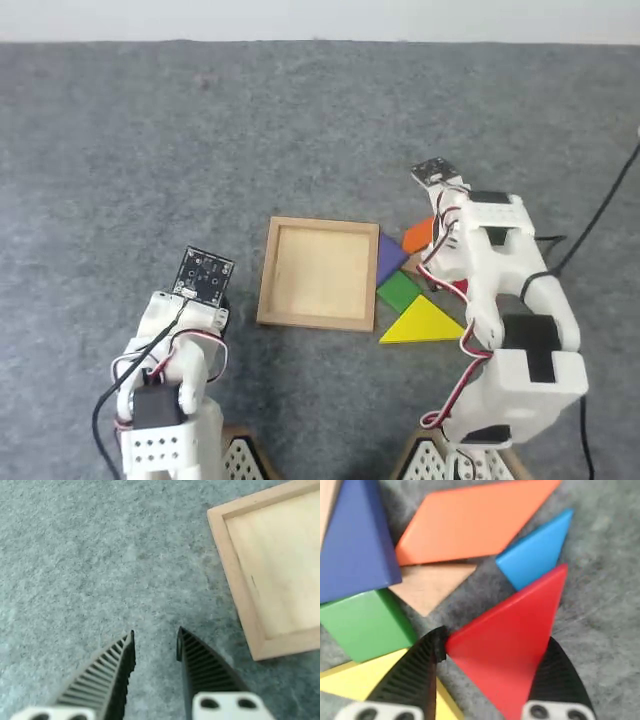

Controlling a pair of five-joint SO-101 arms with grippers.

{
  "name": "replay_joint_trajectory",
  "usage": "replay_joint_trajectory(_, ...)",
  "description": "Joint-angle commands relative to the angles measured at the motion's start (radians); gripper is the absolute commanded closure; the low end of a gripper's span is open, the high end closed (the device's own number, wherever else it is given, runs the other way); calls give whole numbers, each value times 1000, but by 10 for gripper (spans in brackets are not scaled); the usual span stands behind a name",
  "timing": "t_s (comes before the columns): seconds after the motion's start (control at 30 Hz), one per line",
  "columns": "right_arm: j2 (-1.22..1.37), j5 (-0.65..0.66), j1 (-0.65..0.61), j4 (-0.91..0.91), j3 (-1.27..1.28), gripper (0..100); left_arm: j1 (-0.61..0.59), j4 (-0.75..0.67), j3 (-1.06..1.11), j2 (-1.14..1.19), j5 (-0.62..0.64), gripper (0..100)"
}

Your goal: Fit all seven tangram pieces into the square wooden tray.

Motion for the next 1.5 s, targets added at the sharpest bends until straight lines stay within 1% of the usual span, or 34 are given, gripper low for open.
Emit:
replay_joint_trajectory(0.0, -68, -9, 2, 111, -109, 907, -5, 0, -4, -15, -9, 863)
replay_joint_trajectory(0.13, -105, -9, -33, 173, -198, 905, -5, -2, -4, -15, -9, 863)
replay_joint_trajectory(0.23, -119, 0, -102, 177, -247, 904, -3, -2, -4, -15, -9, 863)
replay_joint_trajectory(0.3, -114, 9, -171, 171, -287, 904, -3, -2, -4, -15, -9, 863)
replay_joint_trajectory(0.47, -111, 149, -400, 171, -377, 907, -3, 2, -4, -14, -9, 863)
replay_joint_trajectory(0.57, -79, 189, -478, 143, -445, 906, -3, 2, -4, -14, -9, 863)
replay_joint_trajectory(0.67, -1, 229, -501, 105, -519, 905, -6, 3, -4, -12, -9, 863)
replay_joint_trajectory(0.97, 320, 411, -619, 108, -661, 905, -8, 3, -4, -12, -9, 863)
replay_joint_trajectory(1.17, 366, 425, -619, 110, -694, 907, -8, 3, -4, -12, -9, 863)
replay_joint_trajectory(1.23, 366, 427, -619, 122, -680, 907, -8, 3, -4, -12, -9, 863)
replay_joint_trajectory(1.33, 358, 470, -625, 145, -654, 908, -8, 3, -4, -12, -9, 863)
replay_joint_trajectory(1.47, 366, 468, -624, 151, -651, 908, -8, 3, -4, -12, -9, 863)
